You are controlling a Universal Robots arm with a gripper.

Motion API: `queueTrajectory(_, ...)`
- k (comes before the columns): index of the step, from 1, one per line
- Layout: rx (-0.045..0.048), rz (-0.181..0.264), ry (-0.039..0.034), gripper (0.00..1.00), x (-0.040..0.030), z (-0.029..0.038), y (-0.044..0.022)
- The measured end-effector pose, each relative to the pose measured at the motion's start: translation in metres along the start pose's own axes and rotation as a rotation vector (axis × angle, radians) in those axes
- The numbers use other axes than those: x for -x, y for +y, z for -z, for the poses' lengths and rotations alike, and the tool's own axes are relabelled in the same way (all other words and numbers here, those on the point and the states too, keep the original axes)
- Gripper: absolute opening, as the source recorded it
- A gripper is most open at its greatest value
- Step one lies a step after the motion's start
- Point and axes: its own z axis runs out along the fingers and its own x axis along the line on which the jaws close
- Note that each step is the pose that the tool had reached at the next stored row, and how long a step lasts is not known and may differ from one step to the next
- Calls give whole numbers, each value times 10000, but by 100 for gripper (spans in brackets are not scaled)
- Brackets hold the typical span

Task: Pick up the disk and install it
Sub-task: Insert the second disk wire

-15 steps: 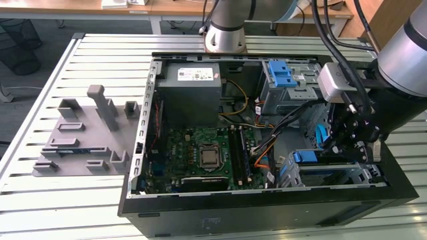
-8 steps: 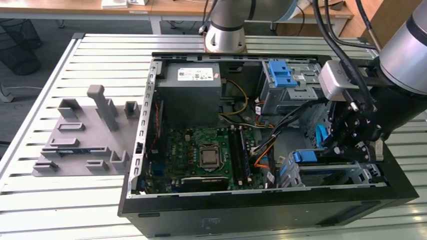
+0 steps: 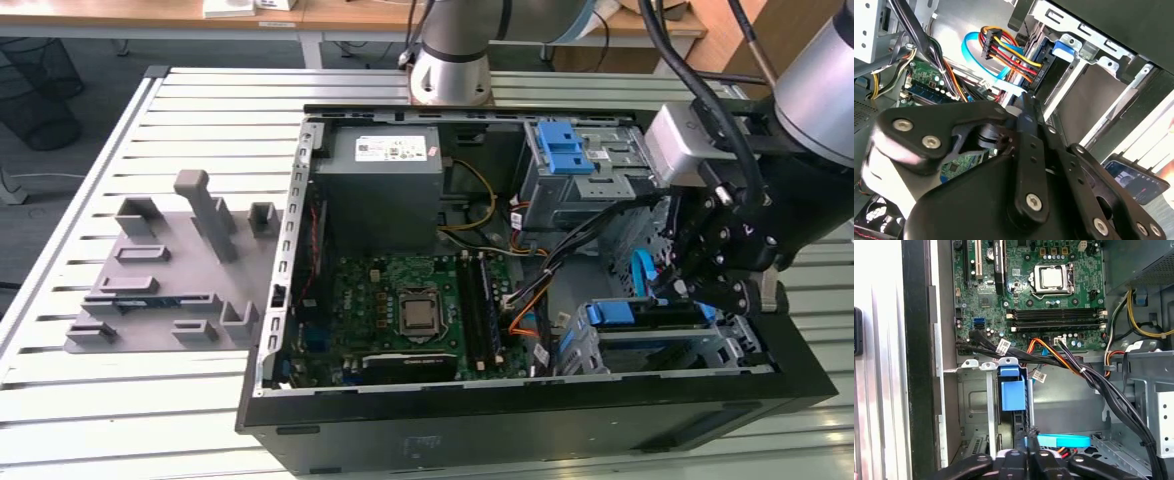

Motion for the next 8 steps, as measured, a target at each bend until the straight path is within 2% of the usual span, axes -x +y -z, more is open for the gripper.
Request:
queueTrajectory(1,-1,0,2,11,0,1,0)
queueTrajectory(8,0,0,2,11,0,6,0)
